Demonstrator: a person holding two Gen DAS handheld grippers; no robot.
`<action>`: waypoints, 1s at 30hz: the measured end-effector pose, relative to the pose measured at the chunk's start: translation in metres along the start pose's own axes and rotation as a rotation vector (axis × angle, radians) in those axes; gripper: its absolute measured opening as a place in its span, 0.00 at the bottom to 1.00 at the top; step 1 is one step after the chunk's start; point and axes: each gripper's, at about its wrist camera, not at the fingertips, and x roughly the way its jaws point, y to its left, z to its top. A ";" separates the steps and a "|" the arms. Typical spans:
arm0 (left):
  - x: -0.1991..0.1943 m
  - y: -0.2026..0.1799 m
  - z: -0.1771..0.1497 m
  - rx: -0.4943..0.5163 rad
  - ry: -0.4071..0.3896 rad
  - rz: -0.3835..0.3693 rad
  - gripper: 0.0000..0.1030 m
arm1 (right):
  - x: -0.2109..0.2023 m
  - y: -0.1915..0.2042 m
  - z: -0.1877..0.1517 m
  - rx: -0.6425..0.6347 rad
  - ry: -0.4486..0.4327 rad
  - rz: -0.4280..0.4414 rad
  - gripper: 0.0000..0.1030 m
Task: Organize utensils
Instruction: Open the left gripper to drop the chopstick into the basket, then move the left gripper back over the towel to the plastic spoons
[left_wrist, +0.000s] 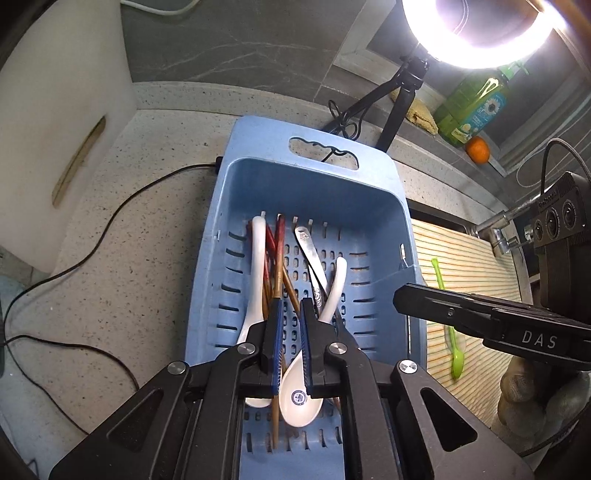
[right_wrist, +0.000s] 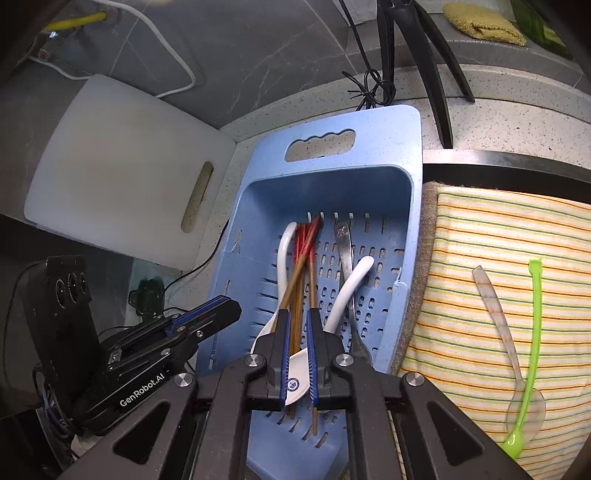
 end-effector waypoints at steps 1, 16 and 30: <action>-0.001 0.000 0.000 0.001 0.000 -0.002 0.07 | -0.002 0.000 -0.001 -0.004 -0.003 0.000 0.09; -0.031 -0.045 -0.024 0.027 -0.066 -0.002 0.13 | -0.087 -0.037 -0.011 -0.052 -0.079 0.056 0.23; -0.021 -0.136 -0.069 0.007 -0.064 -0.059 0.13 | -0.153 -0.144 -0.018 -0.049 -0.060 0.017 0.24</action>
